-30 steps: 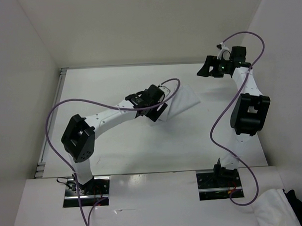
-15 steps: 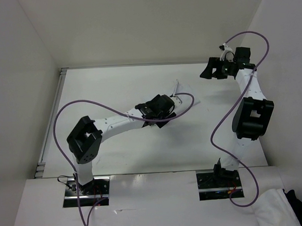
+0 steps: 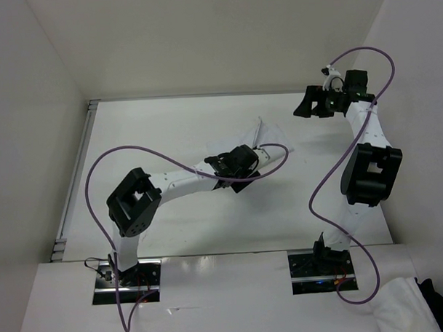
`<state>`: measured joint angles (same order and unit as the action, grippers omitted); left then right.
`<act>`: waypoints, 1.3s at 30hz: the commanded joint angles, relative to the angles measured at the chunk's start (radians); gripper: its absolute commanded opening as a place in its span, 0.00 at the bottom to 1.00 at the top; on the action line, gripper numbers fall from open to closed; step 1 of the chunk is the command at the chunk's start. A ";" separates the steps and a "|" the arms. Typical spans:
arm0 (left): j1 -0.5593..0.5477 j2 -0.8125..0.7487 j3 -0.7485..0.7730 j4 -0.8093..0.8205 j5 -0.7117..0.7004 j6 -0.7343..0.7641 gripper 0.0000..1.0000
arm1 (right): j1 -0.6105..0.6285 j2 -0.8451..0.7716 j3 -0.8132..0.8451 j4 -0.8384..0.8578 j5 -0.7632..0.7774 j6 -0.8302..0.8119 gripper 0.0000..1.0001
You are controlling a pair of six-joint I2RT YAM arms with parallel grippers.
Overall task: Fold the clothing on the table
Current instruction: Fold the skirt
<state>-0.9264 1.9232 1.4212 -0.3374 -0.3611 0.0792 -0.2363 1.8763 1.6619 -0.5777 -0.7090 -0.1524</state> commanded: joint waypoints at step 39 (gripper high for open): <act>-0.017 0.059 0.105 -0.005 0.080 -0.055 0.99 | -0.008 -0.082 -0.077 -0.054 -0.072 -0.047 0.91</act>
<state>-0.9249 1.9621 1.4982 -0.3641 -0.2687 0.0700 -0.2363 1.8404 1.5909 -0.6262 -0.7635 -0.1844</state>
